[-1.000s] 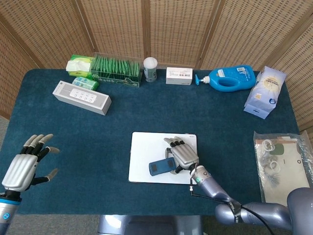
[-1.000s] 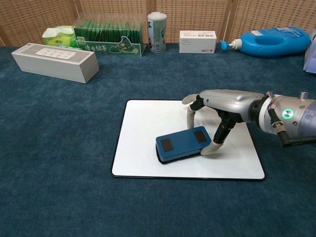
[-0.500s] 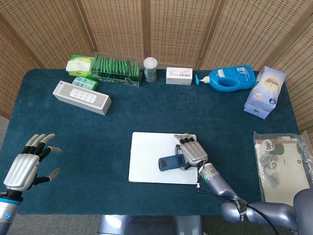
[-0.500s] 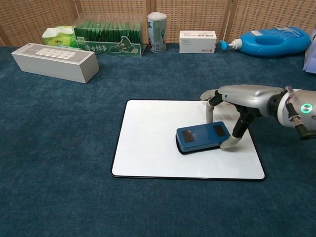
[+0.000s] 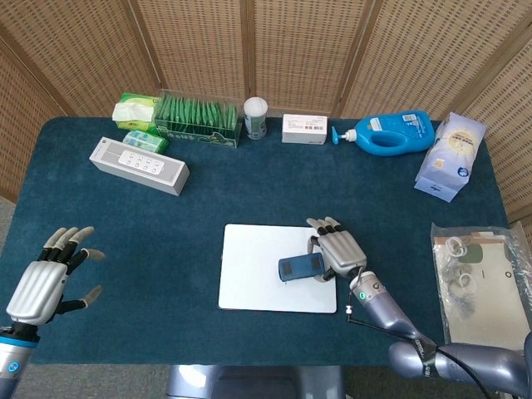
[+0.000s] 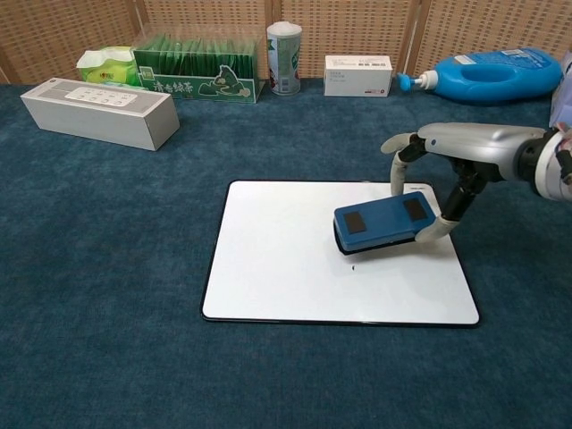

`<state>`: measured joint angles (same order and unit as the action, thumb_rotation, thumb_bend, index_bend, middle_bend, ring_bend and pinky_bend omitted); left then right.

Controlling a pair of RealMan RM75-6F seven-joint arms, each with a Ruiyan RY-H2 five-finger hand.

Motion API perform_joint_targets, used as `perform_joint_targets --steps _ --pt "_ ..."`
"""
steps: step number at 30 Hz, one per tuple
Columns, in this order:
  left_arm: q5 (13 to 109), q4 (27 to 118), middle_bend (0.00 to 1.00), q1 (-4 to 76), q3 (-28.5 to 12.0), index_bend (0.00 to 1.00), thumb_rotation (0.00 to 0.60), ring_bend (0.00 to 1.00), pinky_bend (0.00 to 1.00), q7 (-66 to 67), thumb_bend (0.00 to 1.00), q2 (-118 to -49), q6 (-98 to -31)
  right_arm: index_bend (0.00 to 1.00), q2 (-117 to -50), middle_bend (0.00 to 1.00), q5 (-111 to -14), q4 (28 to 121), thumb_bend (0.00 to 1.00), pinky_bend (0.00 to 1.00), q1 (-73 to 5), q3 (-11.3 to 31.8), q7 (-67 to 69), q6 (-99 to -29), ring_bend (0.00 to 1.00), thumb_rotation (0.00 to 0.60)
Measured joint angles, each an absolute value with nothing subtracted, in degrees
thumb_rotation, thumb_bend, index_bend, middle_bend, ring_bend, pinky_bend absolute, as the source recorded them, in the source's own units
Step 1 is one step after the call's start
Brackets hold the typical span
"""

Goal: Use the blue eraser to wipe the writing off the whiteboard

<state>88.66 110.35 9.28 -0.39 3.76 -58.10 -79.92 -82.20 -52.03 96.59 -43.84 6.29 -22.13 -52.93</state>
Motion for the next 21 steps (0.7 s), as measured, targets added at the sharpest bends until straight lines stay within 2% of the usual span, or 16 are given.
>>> perform_joint_targets --steps 14,21 --pt "88.30 109.68 0.11 8.97 -0.28 0.35 0.600 0.06 0.00 2.94 0.33 -57.74 -80.17 0.63 -89.10 0.07 -51.50 96.13 0.14 0.00 -45.23 4.75 -25.11 -52.32 0.00 0.600" --pt "88.25 109.54 0.11 9.01 -0.30 0.35 0.600 0.06 0.00 2.82 0.33 -57.78 -80.05 0.63 -88.78 0.07 -51.34 95.30 0.14 0.00 -45.58 3.68 -27.60 -52.74 0.00 0.600"
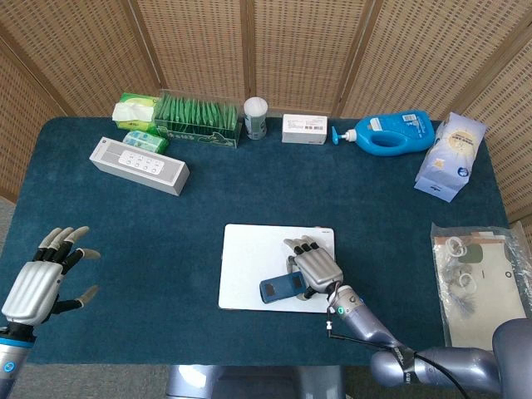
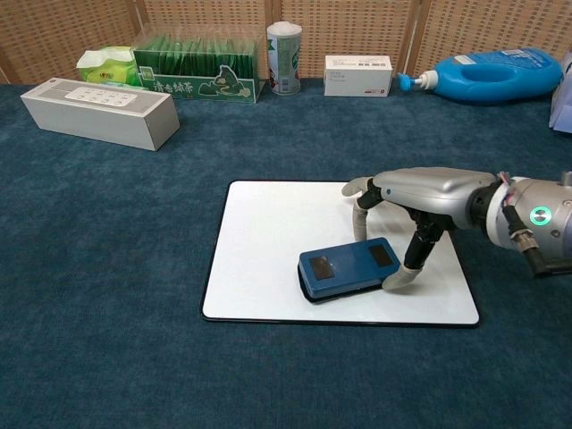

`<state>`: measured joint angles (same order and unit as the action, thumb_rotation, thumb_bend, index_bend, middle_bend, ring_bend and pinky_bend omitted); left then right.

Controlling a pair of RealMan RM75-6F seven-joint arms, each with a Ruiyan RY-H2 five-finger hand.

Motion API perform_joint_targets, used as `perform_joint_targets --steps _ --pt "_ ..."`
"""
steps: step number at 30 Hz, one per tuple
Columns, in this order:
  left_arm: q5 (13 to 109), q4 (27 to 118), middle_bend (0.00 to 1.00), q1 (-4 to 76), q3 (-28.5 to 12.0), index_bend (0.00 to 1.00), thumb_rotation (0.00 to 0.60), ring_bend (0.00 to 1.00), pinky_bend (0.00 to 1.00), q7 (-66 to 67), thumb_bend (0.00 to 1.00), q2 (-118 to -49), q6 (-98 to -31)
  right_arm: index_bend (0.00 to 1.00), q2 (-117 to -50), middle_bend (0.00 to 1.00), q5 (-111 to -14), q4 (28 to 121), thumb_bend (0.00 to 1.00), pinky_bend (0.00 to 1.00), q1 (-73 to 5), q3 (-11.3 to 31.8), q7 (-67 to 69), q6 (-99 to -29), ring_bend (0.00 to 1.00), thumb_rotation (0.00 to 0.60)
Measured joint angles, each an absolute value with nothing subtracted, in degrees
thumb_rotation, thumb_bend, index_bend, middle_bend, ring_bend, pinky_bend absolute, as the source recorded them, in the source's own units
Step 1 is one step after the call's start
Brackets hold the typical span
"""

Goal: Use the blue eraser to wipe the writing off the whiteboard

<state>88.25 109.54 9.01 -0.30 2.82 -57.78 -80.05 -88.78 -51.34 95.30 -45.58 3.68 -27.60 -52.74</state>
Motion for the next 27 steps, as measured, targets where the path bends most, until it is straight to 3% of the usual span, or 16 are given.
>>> perform_joint_targets --steps 17,27 --pt "88.37 109.59 0.10 9.13 -0.35 0.35 0.600 0.06 0.00 3.16 0.33 -58.11 -80.06 0.63 -82.81 0.07 -50.74 95.21 0.14 0.00 -45.10 1.88 -31.04 -53.67 0.00 0.600" --pt "88.55 109.67 0.10 9.38 -0.40 0.35 0.600 0.06 0.00 3.44 0.33 -58.47 -79.81 0.64 -79.97 0.07 -52.31 98.17 0.14 0.00 -44.48 4.29 -27.23 -54.80 0.00 0.600"
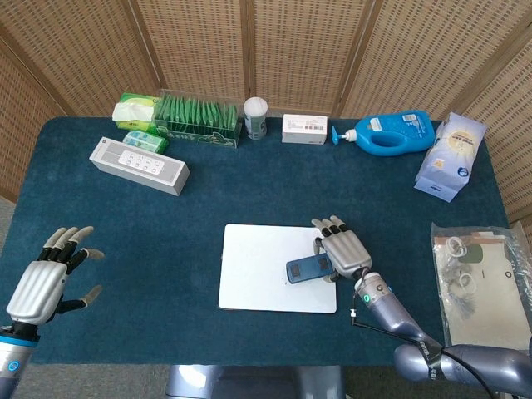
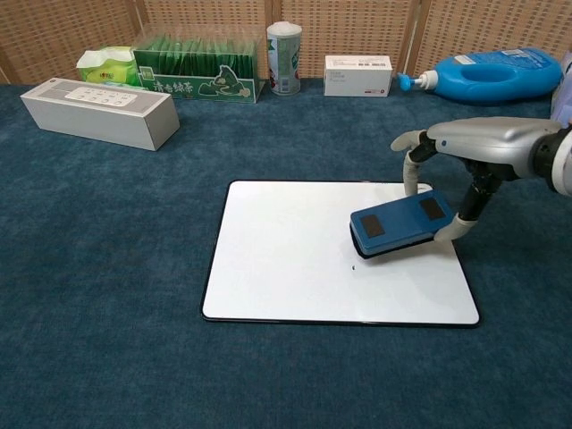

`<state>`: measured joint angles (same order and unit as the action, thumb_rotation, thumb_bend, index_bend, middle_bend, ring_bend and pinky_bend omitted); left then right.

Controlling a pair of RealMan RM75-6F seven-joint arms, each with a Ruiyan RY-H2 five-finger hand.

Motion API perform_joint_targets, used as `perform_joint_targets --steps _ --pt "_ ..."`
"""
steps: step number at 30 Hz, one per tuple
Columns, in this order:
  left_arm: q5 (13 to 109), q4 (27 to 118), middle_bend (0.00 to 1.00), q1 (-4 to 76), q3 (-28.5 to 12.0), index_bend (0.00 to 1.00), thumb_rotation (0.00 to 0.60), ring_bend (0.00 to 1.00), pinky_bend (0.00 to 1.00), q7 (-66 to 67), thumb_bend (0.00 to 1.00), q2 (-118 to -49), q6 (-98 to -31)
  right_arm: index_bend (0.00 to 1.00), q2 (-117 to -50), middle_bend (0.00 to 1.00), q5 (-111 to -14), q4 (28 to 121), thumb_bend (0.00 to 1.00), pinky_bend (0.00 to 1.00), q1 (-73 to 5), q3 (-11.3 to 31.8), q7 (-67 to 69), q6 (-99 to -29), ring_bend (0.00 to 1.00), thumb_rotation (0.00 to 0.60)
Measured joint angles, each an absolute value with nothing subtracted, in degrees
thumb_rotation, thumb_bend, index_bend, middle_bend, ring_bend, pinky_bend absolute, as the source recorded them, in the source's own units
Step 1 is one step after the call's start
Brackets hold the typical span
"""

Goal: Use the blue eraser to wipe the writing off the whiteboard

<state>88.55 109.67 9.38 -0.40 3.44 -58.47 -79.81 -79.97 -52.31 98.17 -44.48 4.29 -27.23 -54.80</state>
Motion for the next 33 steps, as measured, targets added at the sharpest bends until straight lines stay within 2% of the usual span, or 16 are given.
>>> perform_joint_targets --steps 27,29,33 --pt "88.13 110.66 0.10 9.15 -0.09 0.35 0.600 0.06 0.00 4.55 0.33 -58.04 -79.69 0.63 -84.99 0.07 -56.27 98.26 0.14 0.00 -43.86 5.39 -19.24 -51.88 0.00 0.600" --pt "87.92 110.62 0.10 9.00 -0.06 0.35 0.600 0.06 0.00 4.63 0.33 -57.92 -79.76 0.59 -85.42 0.06 -56.35 97.89 0.14 0.00 -43.98 5.43 -19.04 -51.71 0.00 0.600" --pt "87.80 110.62 0.10 8.88 -0.03 0.35 0.600 0.06 0.00 4.69 0.33 -57.77 -79.87 0.30 -84.98 0.00 -55.90 97.15 0.14 0.00 -44.57 5.22 -19.98 -50.38 0.00 0.600"
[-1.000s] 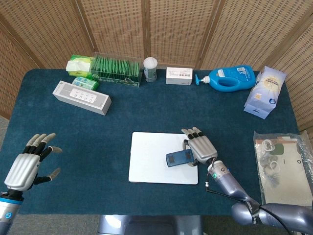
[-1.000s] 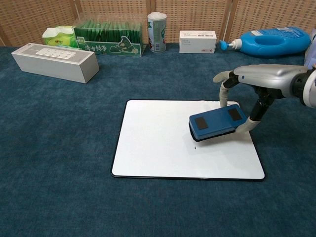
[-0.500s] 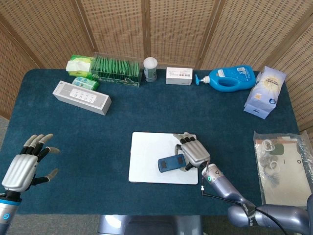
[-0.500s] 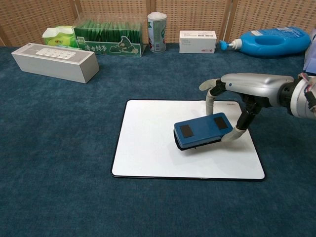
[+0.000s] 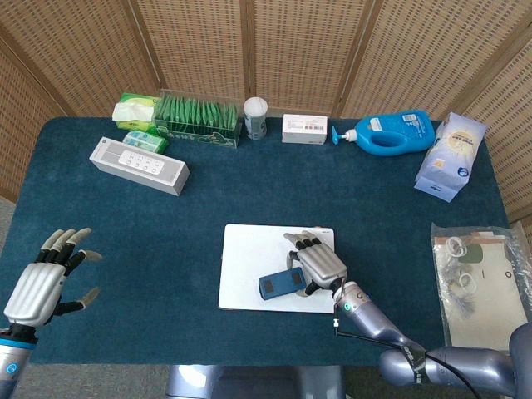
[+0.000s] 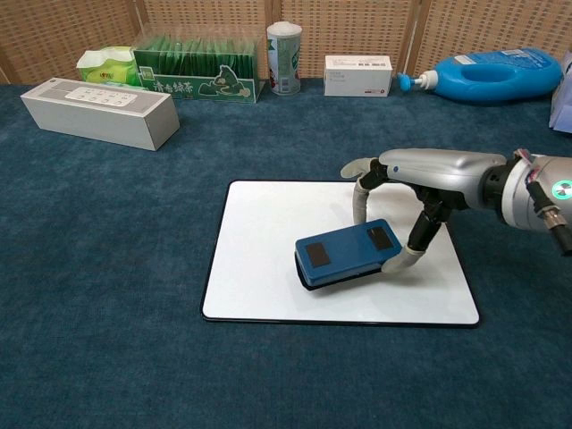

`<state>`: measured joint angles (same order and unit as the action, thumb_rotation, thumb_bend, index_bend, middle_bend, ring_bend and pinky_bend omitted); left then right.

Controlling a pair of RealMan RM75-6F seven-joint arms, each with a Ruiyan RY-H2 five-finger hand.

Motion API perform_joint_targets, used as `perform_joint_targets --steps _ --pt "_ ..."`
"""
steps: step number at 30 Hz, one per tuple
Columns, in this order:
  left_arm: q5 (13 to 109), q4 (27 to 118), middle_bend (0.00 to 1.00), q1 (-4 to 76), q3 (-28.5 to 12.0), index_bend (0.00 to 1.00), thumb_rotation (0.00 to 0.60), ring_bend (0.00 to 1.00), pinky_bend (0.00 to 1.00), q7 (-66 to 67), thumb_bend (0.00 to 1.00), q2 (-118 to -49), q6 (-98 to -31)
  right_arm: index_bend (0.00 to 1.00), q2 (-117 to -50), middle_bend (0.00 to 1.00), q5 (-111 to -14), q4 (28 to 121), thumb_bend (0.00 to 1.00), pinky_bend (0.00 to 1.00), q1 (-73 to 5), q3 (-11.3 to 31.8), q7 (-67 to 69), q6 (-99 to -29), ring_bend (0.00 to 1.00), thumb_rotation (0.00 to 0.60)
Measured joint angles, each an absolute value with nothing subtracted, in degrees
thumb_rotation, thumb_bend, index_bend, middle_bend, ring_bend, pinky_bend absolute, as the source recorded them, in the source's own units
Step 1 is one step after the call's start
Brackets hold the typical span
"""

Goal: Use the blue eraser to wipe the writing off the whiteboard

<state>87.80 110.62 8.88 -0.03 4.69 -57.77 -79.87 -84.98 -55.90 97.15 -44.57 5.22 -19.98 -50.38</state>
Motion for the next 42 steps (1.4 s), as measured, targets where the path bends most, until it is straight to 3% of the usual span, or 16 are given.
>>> perform_joint_targets --steps 3,10,24,42 --pt "87.76 110.70 0.10 9.04 -0.04 0.35 0.600 0.06 0.00 4.90 0.33 -57.86 -79.55 0.20 -83.91 0.00 -55.90 97.38 0.14 0.00 -44.77 5.11 -19.71 -49.65 0.00 0.600" --pt "87.55 111.25 0.10 9.83 -0.24 0.35 0.600 0.06 0.00 6.23 0.33 -58.73 -78.42 0.18 -82.18 0.00 -59.14 97.04 0.14 0.00 -44.95 5.35 -16.21 -47.70 0.00 0.600" --pt "85.85 112.45 0.10 11.93 -1.44 0.35 0.600 0.06 0.00 8.50 0.33 -60.47 -75.99 0.29 -79.37 0.01 -70.89 94.32 0.14 0.00 -44.76 5.91 -3.83 -44.33 0.00 0.600" --pt "84.83 111.40 0.10 12.10 -1.27 0.35 0.600 0.06 0.00 6.91 0.33 -59.98 -75.72 0.32 -87.02 0.02 -65.27 90.54 0.14 0.00 -46.92 5.34 -11.27 -43.20 0.00 0.600"
